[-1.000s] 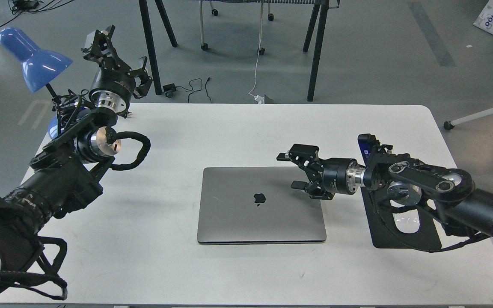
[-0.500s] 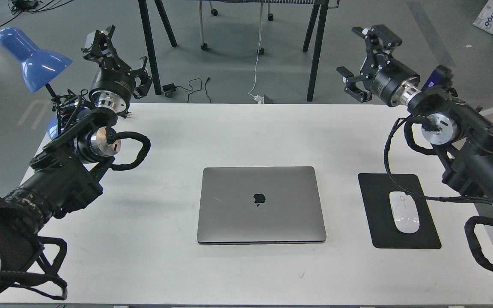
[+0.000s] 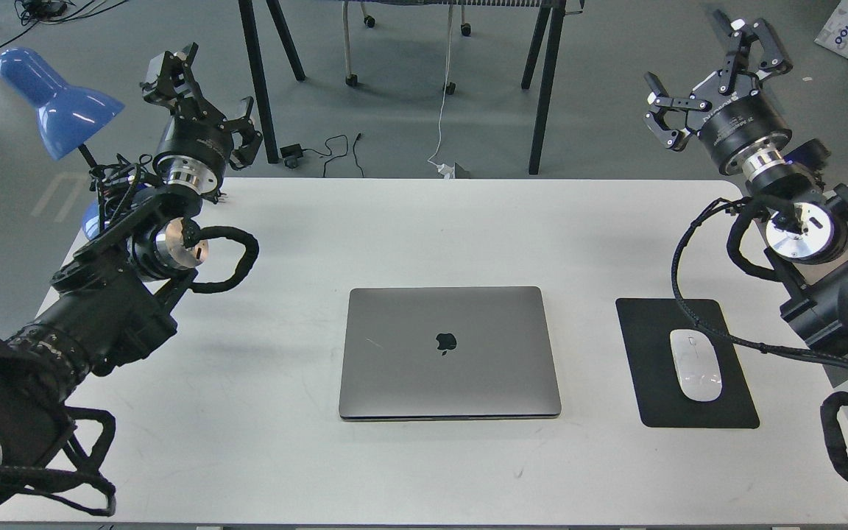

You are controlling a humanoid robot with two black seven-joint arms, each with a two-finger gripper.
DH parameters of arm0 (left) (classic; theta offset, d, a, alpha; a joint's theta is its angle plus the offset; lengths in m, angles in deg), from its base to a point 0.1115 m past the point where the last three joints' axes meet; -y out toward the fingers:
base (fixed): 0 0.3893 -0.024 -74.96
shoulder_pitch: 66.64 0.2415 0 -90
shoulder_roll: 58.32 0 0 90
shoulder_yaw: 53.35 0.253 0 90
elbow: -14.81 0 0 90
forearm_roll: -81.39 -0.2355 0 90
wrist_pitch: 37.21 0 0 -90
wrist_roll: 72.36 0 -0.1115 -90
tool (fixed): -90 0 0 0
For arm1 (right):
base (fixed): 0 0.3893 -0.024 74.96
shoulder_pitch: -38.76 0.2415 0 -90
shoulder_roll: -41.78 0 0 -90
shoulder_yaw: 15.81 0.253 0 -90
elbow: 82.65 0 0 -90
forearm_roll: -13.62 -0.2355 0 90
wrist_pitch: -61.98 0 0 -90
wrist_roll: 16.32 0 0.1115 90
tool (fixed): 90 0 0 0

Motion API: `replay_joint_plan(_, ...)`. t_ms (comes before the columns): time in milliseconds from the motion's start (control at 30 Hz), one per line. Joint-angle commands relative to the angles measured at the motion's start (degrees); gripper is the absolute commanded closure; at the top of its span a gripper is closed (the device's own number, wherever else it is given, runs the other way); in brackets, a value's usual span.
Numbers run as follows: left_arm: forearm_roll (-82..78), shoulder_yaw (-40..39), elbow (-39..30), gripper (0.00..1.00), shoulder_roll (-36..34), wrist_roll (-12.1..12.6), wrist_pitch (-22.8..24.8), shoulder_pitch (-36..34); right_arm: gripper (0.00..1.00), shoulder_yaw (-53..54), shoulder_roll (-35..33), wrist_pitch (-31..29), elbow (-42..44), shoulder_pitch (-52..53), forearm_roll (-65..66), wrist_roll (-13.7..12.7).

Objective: Close notebook with right arm

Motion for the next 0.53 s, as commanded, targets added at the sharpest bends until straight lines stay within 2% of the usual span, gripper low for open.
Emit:
replay_joint_plan(0, 0.0, 0.0, 0.0, 0.0, 0.0, 0.0, 0.0, 0.1, 0.0, 0.2, 0.0, 0.0, -3.4, -2.0, -0.1, 0.0)
replay_joint_plan(133, 0.0, -0.1, 0.0, 0.0, 0.0, 0.0, 0.0, 0.0, 0.0, 1.4, -0.3, 0.0, -7.2, -3.7, -0.4, 0.0)
replay_joint_plan(500, 0.0, 0.0, 0.0, 0.0, 0.1, 0.0, 0.0, 0.1, 0.0, 2.3, -0.4, 0.5, -7.4, -3.7, -0.4, 0.0)
